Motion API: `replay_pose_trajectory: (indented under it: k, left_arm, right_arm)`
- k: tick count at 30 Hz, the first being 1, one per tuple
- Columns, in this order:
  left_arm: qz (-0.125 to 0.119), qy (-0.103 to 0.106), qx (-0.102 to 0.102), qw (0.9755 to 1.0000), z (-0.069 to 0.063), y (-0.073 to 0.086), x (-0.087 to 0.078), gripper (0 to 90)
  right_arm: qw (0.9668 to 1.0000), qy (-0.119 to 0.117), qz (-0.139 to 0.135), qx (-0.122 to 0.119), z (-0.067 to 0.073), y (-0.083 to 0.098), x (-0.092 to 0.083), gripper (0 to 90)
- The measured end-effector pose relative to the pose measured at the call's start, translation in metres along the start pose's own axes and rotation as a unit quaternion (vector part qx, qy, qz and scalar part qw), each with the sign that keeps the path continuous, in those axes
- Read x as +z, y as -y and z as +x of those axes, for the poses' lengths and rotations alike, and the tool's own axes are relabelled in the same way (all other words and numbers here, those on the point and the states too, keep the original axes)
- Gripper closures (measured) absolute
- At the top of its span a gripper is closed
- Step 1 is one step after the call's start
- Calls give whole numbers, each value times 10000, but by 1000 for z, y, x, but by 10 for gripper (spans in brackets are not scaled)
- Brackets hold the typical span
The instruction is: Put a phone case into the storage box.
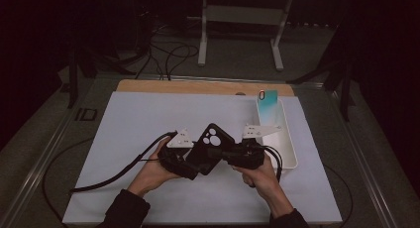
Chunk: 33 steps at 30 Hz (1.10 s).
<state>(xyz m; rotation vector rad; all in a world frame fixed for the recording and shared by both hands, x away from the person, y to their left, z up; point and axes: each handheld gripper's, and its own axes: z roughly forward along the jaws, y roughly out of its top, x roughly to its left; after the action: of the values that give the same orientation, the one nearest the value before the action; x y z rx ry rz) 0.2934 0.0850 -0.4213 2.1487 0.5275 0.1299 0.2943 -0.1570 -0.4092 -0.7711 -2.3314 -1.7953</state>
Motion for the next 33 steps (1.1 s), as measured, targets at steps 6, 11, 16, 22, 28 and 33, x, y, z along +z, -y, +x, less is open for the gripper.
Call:
replay_pose_trajectory:
  k: [6, 11, 16, 22, 28, 33]
  left_arm:
    - [-75, 331, 18, 9994, 0, 0, -1, 336]
    - [-67, 316, 133, 9994, 0, 2, -4, 477]
    - [-4, 377, 120, 9992, 2, 3, -3, 568]
    - [19, 410, 131, 9991, 2, 4, -1, 714]
    - [10, 401, 247, 9989, 0, 4, 1, 794]
    - [-31, 353, 268, 9990, -1, 4, 1, 798]
  right_arm:
    - [9999, -145, -42, -50, -2, 0, -3, 862]
    - [9999, -41, 2, -93, -5, 0, -5, 857]
    - [9998, 29, 97, -180, -7, 0, -7, 838]
    - [9992, 241, 190, -252, -9, -1, -8, 697]
    - [9992, 283, 233, -182, -11, 0, -5, 535]
    - [9983, 509, 254, -102, -10, -1, -1, 312]
